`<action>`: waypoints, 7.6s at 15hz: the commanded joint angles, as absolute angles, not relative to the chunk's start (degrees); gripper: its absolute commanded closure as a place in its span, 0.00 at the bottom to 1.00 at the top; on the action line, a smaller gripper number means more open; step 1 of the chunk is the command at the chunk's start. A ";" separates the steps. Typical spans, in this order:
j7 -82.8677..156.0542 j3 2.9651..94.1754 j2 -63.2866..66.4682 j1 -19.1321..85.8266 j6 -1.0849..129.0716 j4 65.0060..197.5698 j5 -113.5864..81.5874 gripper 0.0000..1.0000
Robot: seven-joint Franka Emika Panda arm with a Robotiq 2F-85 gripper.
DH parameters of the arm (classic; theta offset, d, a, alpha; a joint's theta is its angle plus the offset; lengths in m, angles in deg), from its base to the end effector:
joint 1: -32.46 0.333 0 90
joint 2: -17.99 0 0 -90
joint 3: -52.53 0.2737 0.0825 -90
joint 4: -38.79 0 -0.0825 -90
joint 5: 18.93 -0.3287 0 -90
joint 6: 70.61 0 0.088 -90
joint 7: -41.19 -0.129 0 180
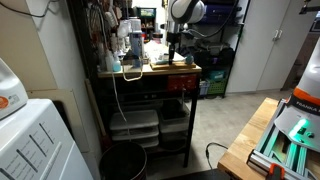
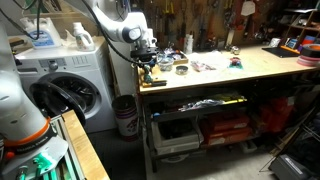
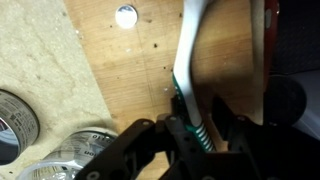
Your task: Pick up the white and green brush from the table and hang it on the wall
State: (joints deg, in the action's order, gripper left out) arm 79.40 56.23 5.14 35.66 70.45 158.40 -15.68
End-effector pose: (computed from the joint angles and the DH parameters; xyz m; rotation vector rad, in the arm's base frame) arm 0.5420 0.0644 0.3063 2.8117 1.2322 0.2130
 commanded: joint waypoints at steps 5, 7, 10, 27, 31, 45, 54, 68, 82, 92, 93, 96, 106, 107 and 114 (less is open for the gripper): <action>82.37 58.33 5.77 32.95 69.75 158.68 -18.93 0.95; 84.32 59.07 7.09 32.36 70.52 159.62 -21.22 0.95; 89.80 60.47 11.16 31.86 75.59 163.47 -24.81 0.95; 127.67 55.37 29.88 41.16 80.08 174.29 -62.60 0.81; 132.06 54.40 31.43 43.57 80.06 173.93 -68.83 0.95; 152.86 52.54 41.97 48.72 78.90 173.80 -102.58 0.95; 165.25 51.88 43.99 48.85 78.01 174.91 -118.91 0.95; 172.12 52.95 44.72 48.20 80.12 175.73 -133.99 0.95; 170.94 55.57 38.70 48.37 81.43 168.03 -133.71 0.95; 164.76 56.43 32.72 48.45 89.99 160.93 -134.98 0.95; 163.94 56.45 32.31 48.51 90.12 160.56 -134.77 0.95; 162.02 56.72 31.23 48.62 90.28 159.55 -133.69 0.95; 154.65 57.88 29.52 48.59 90.05 158.37 -125.66 0.95; 153.39 57.91 29.38 48.58 89.94 158.24 -124.54 0.95; 145.59 58.32 28.70 48.45 90.10 158.00 -117.06 0.95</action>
